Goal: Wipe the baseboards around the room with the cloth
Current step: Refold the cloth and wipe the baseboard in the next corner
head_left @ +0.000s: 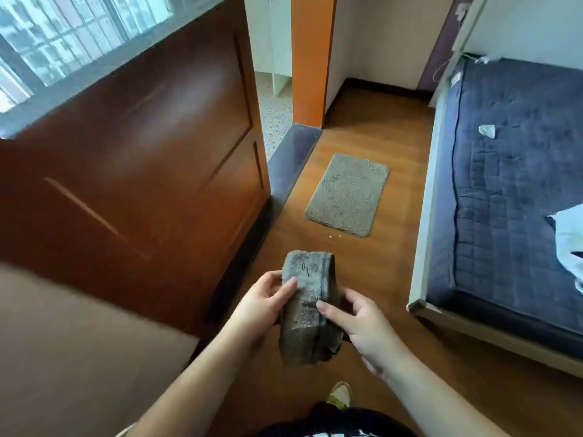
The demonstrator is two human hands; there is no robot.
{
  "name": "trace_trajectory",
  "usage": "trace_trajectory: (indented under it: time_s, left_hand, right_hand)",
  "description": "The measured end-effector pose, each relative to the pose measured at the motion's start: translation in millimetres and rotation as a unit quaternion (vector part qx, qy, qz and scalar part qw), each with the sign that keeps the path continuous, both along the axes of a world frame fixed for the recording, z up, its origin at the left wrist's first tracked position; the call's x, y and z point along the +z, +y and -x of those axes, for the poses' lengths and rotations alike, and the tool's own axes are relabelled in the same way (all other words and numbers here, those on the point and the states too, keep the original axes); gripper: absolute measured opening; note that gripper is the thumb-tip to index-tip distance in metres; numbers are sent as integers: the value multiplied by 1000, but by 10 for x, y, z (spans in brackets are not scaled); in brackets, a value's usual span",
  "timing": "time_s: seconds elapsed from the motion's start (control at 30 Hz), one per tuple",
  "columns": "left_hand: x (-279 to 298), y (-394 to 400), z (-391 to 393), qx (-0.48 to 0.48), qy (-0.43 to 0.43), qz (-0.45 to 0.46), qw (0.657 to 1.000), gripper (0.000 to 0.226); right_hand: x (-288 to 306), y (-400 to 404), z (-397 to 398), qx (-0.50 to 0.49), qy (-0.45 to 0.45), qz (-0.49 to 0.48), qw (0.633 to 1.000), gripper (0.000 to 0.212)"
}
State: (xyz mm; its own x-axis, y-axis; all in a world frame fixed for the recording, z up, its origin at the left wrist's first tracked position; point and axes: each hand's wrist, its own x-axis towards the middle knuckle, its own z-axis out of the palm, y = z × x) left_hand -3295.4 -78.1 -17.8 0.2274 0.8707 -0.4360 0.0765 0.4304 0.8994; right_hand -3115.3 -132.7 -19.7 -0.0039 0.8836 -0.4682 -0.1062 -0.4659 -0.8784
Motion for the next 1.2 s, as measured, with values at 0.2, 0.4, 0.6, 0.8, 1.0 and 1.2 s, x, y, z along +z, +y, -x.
trace_trajectory:
  time_s: [0.2,0.4,0.6,0.8,1.0,1.2]
  left_hand:
    - [128,399,-513,-64,-26,-53,996,67]
    - [134,955,-716,-126,-12,-78,989,68]
    - [59,1872,-841,-174,-74,-68,980,65]
    - [43,2877,-921,-216,40,-147,965,69]
    - [-5,3694,-1236,-271,192,-248,910,70]
    - [-89,4364,-1956,-302,231,-303,874,61]
  right_hand:
    - [71,469,-692,-81,-46,-17,996,62]
    - [86,1064,-911,-68,31,-66,995,45]
    - [113,1845,-1031,-59,57,-69,994,39]
    - [176,2714,-1137,-48,-17,-59,997,46]
    - [80,3289,-1412,-43,-138,-86,986,47]
    - [-32,3812,-2071,2,-267,-98,959,47]
